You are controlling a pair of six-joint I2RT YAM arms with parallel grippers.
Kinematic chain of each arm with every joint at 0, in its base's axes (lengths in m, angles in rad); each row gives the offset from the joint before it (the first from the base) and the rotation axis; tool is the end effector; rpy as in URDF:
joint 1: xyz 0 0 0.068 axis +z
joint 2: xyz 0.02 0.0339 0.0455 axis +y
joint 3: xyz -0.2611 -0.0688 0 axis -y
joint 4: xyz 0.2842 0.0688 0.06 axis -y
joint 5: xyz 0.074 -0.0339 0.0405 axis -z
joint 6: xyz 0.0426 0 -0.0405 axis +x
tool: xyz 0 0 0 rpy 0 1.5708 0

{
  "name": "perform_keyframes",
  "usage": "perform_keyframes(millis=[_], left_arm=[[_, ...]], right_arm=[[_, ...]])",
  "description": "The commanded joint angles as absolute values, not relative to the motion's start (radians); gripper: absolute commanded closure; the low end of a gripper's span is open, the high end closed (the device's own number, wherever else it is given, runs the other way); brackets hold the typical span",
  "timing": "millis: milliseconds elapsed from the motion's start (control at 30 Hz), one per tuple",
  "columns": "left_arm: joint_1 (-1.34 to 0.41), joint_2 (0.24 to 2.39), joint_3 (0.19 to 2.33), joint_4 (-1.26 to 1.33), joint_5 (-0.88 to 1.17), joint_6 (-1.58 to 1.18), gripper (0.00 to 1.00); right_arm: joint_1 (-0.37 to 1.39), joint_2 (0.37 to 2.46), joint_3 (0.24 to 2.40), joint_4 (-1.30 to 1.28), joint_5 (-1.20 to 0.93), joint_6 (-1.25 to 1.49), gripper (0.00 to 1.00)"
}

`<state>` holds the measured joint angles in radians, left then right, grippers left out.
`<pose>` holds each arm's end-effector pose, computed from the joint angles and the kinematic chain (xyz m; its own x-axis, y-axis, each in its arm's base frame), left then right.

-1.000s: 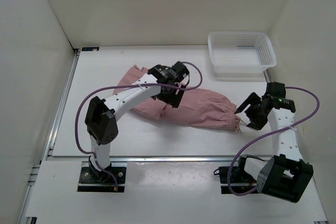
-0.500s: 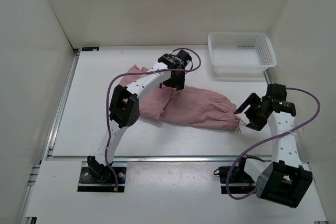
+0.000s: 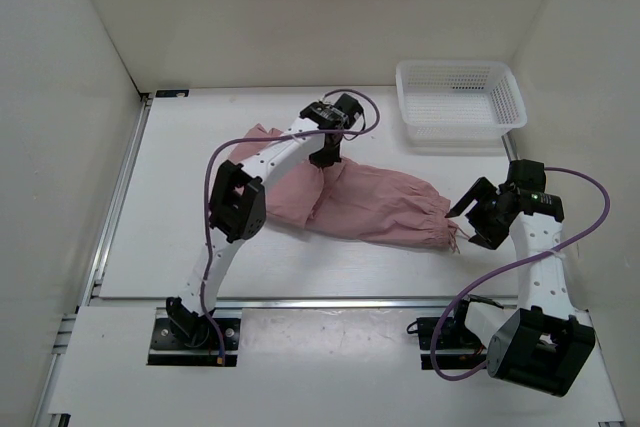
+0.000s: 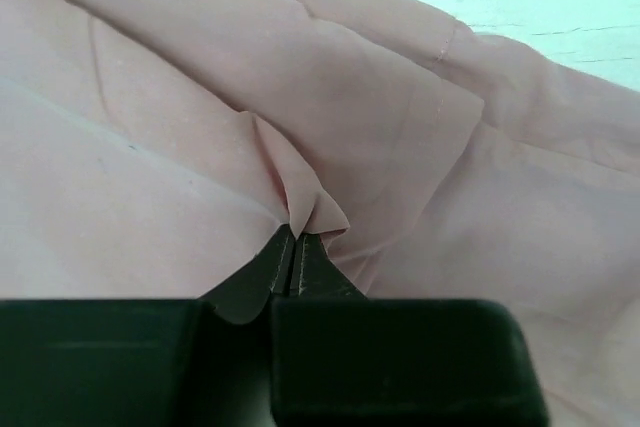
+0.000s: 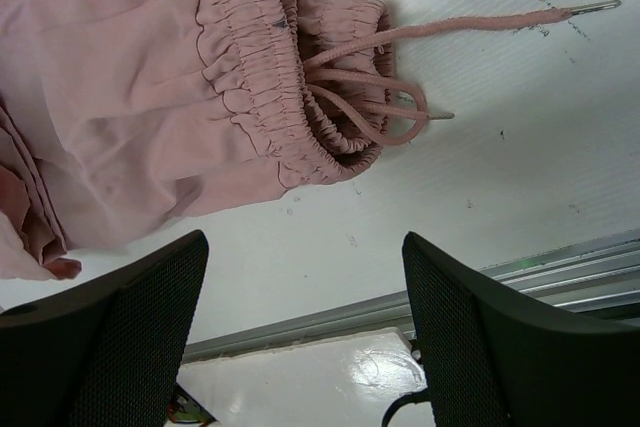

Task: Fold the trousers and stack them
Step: Fold the trousers

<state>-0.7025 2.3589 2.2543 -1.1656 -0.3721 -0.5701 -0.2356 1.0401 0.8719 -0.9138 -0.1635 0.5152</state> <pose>0.4128 -0.3291 0.2190 -0.8942 0.0983 -0.4367 0.0441 0.9902 0.1325 0.2278 -0.0475 0.2478 -0.6702 0.6608 -0.3378 0.5587 0.7489 0.3564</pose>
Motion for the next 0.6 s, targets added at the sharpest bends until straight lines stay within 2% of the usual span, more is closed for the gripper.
perform_keyframes(millis=[0,100,167,200,233,267,300,333,467,567], left_arm=[[-0.707,2.14,2.221,-1.108,-0.41,-0.594,0.9],[-0.707,2.112,2.206,-1.043,-0.365,-0.584,0.9],[-0.707,2.153,2.274,-1.055,-0.333,-0.563,0.9],[-0.707,2.21,2.305,-1.072,-0.333,-0.554,0.82],[-0.707,2.238,2.331,-1.083,-0.315,-0.554,0.42],[-0.707,2.264,2.377,-1.094,-0.289,-0.543,0.19],[-0.707,2.308,2.397,-1.132,-0.288,-0.543,0.05],[-0.707,2.321,2.407,-1.144,-0.276,-0.543,0.0],[-0.707,2.266,2.33,-1.143,-0.285,-0.543,0.0],[-0.707,2.171,2.197,-1.143,-0.343,-0.543,0.0]], right_arm=[[-0.239,1.035,0.87,-0.917,-0.172,0.497,0.17],[-0.239,1.035,0.87,-0.917,-0.172,0.497,0.17],[-0.239,1.035,0.87,-0.917,-0.172,0.497,0.17],[-0.239,1.035,0.87,-0.917,-0.172,0.497,0.17],[-0.239,1.035,0.87,-0.917,-0.172,0.497,0.17],[-0.239,1.026,0.87,-0.917,-0.172,0.497,0.17],[-0.239,1.026,0.87,-0.917,-0.172,0.497,0.17],[-0.239,1.026,0.87,-0.917,-0.172,0.497,0.17],[-0.239,1.026,0.861,-0.917,-0.163,0.497,0.17],[-0.239,1.026,0.861,-0.917,-0.163,0.497,0.17]])
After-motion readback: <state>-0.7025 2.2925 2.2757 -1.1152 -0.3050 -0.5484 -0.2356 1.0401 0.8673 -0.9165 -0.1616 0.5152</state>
